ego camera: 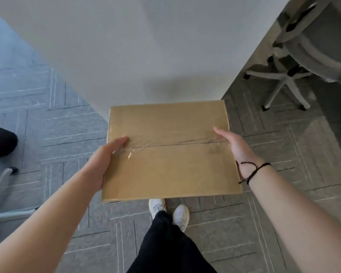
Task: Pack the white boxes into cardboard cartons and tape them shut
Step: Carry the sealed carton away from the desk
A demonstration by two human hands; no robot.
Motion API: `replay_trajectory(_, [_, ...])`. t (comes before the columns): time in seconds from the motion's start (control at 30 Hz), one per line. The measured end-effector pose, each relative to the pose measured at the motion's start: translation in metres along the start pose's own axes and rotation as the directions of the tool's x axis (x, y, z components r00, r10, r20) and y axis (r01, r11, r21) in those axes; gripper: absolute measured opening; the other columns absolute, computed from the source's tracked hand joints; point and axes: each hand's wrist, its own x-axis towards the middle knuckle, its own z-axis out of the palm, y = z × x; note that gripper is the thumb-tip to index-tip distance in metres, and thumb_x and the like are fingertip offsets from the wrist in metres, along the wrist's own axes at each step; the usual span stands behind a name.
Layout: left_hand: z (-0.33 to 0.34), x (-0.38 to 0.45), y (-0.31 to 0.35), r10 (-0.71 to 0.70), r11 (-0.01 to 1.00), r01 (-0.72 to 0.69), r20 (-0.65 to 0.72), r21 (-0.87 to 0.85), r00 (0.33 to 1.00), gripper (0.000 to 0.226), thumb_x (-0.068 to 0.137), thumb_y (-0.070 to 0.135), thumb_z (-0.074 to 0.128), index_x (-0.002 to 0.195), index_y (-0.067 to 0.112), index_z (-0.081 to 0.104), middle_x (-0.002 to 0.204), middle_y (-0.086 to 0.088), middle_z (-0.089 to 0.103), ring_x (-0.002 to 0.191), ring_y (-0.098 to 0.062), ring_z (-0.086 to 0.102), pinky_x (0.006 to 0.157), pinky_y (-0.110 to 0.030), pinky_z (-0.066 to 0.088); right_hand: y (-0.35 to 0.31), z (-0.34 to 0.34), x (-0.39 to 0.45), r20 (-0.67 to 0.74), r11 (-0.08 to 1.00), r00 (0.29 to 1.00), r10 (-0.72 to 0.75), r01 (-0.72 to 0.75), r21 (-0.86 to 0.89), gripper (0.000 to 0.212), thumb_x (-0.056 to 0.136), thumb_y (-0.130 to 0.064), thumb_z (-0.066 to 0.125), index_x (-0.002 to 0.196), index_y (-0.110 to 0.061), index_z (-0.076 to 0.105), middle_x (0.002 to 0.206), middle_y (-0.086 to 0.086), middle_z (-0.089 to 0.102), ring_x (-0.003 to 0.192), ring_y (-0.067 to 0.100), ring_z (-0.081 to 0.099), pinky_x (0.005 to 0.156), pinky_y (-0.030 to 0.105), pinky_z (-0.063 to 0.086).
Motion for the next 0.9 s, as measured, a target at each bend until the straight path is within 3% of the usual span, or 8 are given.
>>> replay_trajectory(0.13, [0.007, 0.063, 0.004, -0.008, 1.0, 0.007, -0.033, -0.028, 0.999, 0.031, 0.087, 0.048, 0.068, 0.095, 0.019, 0.072, 0.071, -0.005, 0.074, 0.053, -0.021, 0.07, 0.048, -0.028, 0.055, 0.009, 0.004, 0.076, 0.012, 0.999, 1.0, 0.008, -0.008, -0.047, 0.046, 0.089, -0.055, 0.063, 0.126, -0.027, 0.066, 0.124, -0.013, 0.065, 0.119, 0.006, 0.058, 0.103, 0.032, 0.044])
replay_trajectory(0.27, [0.009, 0.133, -0.007, -0.009, 0.998, 0.007, -0.031, -0.067, 0.999, 0.027, 0.09, 0.044, 0.066, 0.093, 0.018, 0.072, 0.069, -0.004, 0.074, 0.052, -0.02, 0.069, 0.046, -0.028, 0.055, 0.034, 0.005, 0.155, 0.012, 0.996, 1.0, -0.015, 0.016, -0.084, 0.067, 0.086, -0.058, 0.065, 0.142, -0.024, 0.056, 0.146, -0.004, 0.054, 0.136, 0.018, 0.047, 0.118, 0.046, 0.031])
replay_trajectory(0.4, [0.008, 0.202, -0.026, 0.002, 0.997, -0.005, -0.034, -0.082, 0.999, 0.027, 0.091, 0.044, 0.065, 0.094, 0.018, 0.072, 0.072, -0.004, 0.074, 0.055, -0.02, 0.071, 0.049, -0.028, 0.056, 0.068, 0.009, 0.221, 0.042, 0.997, 0.999, 0.006, -0.003, -0.083, 0.072, 0.077, -0.063, 0.071, 0.137, -0.026, 0.061, 0.143, 0.0, 0.058, 0.135, 0.023, 0.05, 0.117, 0.049, 0.033])
replay_trajectory(0.47, [0.006, 0.233, -0.039, -0.004, 0.997, 0.002, -0.029, -0.076, 1.0, 0.03, 0.089, 0.046, 0.066, 0.098, 0.018, 0.072, 0.077, -0.005, 0.075, 0.06, -0.021, 0.072, 0.055, -0.03, 0.058, 0.085, 0.01, 0.248, 0.054, 0.997, 0.998, 0.017, -0.013, -0.078, 0.053, 0.087, -0.053, 0.067, 0.131, -0.023, 0.065, 0.13, -0.001, 0.067, 0.126, 0.022, 0.06, 0.11, 0.043, 0.044])
replay_trajectory(0.57, [0.004, 0.269, -0.06, -0.015, 0.996, 0.012, -0.027, -0.092, 1.0, 0.029, 0.088, 0.044, 0.068, 0.098, 0.018, 0.072, 0.08, -0.005, 0.075, 0.063, -0.022, 0.072, 0.058, -0.034, 0.059, 0.111, 0.009, 0.281, 0.087, 0.996, 0.992, 0.09, -0.089, -0.02, 0.026, 0.093, -0.043, 0.063, 0.108, -0.024, 0.073, 0.086, -0.005, 0.077, 0.076, 0.014, 0.074, 0.068, 0.028, 0.058])
replay_trajectory(0.7, [0.006, 0.302, -0.078, -0.011, 0.996, 0.009, -0.018, -0.088, 1.0, 0.025, 0.088, 0.043, 0.068, 0.093, 0.018, 0.071, 0.077, -0.004, 0.074, 0.061, -0.022, 0.071, 0.058, -0.035, 0.059, 0.137, 0.01, 0.309, 0.086, 0.991, 0.988, 0.126, -0.13, 0.04, 0.021, 0.094, -0.041, 0.063, 0.103, -0.026, 0.074, 0.078, -0.004, 0.075, 0.063, 0.015, 0.072, 0.065, 0.03, 0.057])
replay_trajectory(0.83, [0.005, 0.325, -0.093, 0.008, 0.997, -0.009, -0.016, -0.078, 1.0, 0.024, 0.089, 0.042, 0.067, 0.089, 0.018, 0.07, 0.075, -0.004, 0.074, 0.061, -0.022, 0.071, 0.064, -0.037, 0.062, 0.156, 0.009, 0.328, 0.103, 0.988, 0.986, 0.131, -0.139, 0.066, 0.028, 0.094, -0.042, 0.063, 0.113, -0.024, 0.074, 0.091, -0.002, 0.076, 0.074, 0.018, 0.074, 0.077, 0.036, 0.057])
replay_trajectory(0.9, [0.004, 0.335, -0.099, 0.009, 0.997, -0.009, -0.002, -0.076, 1.0, 0.024, 0.089, 0.042, 0.067, 0.091, 0.018, 0.07, 0.076, -0.003, 0.073, 0.062, -0.022, 0.07, 0.068, -0.038, 0.062, 0.165, 0.009, 0.335, 0.117, 0.984, 0.981, 0.156, -0.165, 0.07, 0.027, 0.093, -0.043, 0.063, 0.109, -0.025, 0.076, 0.09, -0.001, 0.076, 0.072, 0.02, 0.074, 0.075, 0.037, 0.058])
